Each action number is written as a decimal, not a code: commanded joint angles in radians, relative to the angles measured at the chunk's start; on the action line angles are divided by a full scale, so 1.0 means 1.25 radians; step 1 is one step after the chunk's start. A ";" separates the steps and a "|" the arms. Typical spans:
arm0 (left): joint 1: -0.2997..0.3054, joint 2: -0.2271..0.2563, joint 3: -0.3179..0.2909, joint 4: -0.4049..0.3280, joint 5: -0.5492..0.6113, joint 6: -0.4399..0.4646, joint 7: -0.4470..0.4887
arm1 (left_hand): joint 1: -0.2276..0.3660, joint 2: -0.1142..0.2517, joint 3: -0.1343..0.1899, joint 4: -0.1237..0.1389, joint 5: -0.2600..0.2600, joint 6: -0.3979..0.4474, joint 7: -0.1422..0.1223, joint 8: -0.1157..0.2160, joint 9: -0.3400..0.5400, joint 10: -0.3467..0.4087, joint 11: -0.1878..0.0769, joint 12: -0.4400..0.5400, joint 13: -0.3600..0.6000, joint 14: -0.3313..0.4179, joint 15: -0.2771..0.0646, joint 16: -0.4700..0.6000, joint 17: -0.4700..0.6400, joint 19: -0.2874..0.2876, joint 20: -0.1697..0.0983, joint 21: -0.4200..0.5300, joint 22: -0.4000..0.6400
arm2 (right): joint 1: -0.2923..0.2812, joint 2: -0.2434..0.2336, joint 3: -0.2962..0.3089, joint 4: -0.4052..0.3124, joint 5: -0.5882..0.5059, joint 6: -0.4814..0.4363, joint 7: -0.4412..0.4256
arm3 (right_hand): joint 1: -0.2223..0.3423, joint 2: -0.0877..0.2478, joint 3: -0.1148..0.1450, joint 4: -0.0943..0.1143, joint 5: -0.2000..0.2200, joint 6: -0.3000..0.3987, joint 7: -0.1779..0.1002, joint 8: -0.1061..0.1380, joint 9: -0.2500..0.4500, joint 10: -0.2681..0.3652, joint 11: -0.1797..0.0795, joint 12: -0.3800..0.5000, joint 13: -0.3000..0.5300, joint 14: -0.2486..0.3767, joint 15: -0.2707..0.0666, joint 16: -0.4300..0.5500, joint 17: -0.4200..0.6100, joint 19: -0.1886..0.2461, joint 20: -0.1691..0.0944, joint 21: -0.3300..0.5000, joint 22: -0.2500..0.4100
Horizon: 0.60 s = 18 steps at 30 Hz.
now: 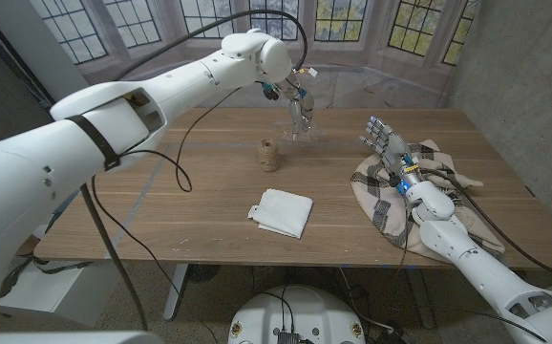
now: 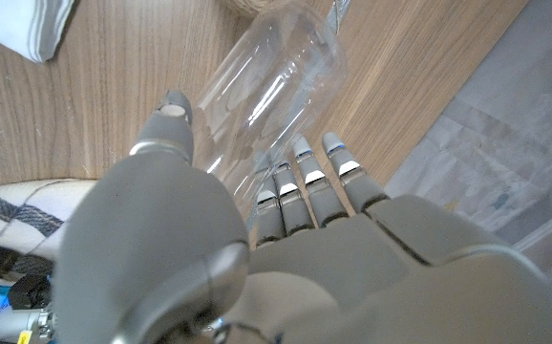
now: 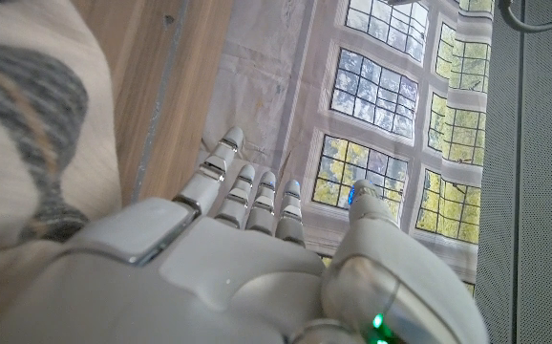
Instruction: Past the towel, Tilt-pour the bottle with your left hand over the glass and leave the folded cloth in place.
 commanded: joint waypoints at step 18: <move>0.033 -0.027 0.073 -0.024 0.176 0.017 0.148 | -0.008 0.048 0.014 0.007 0.007 0.067 -0.002 0.014 0.007 0.029 -0.005 0.013 0.011 0.022 -0.003 0.009 0.011 0.005 -0.003 0.002 0.003 | -0.016 0.017 0.010 0.018 0.012 0.027 -0.003 | 0.009 -0.003 0.001 -0.002 0.006 0.006 0.003 0.000 -0.001 0.003 -0.001 0.003 0.002 0.006 -0.004 0.003 0.003 0.010 0.002 -0.002 0.003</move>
